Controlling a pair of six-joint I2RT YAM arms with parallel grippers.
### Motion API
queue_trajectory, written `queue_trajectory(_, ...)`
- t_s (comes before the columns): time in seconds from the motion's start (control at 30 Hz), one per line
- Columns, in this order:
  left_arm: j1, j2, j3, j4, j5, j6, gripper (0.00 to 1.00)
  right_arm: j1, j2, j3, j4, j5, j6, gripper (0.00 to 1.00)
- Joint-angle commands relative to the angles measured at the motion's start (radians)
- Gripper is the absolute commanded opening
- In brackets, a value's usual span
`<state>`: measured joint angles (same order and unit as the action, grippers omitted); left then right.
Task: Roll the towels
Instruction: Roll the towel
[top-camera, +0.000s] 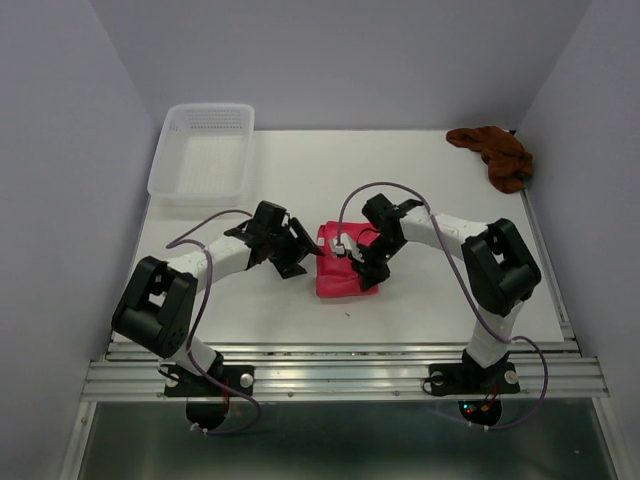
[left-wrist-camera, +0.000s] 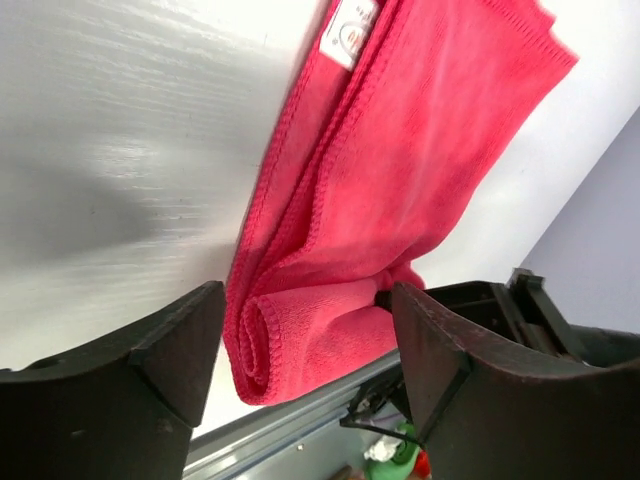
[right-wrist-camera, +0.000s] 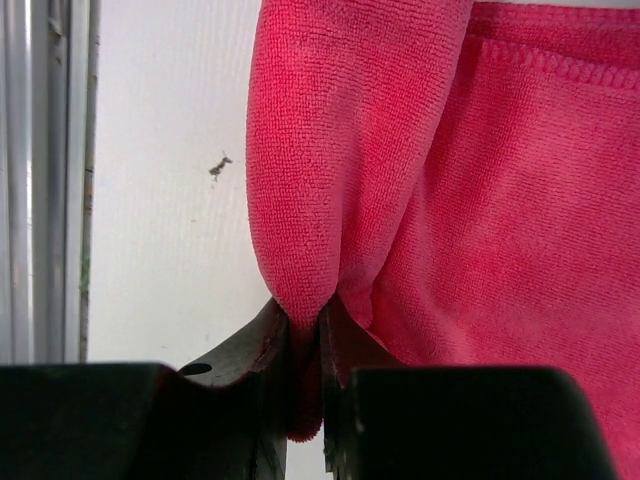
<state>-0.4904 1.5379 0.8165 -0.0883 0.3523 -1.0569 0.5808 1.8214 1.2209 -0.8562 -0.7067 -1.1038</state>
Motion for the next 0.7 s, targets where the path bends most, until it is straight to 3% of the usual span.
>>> queue_trajectory(0.0, 0.004, -0.087, 0.001, -0.034, -0.091, 0.051, 0.79, -0.022, 0.035, 0.038, -0.064, -0.128, 0.077, 0.01)
queue_trajectory(0.2, -0.034, -0.171, -0.046, 0.004, -0.147, 0.11, 0.91, -0.076, 0.085, 0.034, -0.024, -0.221, 0.211, 0.01)
queue_trajectory(0.37, -0.089, -0.176, -0.063, 0.035, -0.159, 0.15, 0.91, -0.148, 0.128, 0.029, 0.037, -0.299, 0.332, 0.01)
queue_trajectory(0.67, -0.137, -0.203, -0.14, 0.185, -0.133, 0.158, 0.91, -0.18, 0.177, -0.009, 0.132, -0.31, 0.456, 0.01)
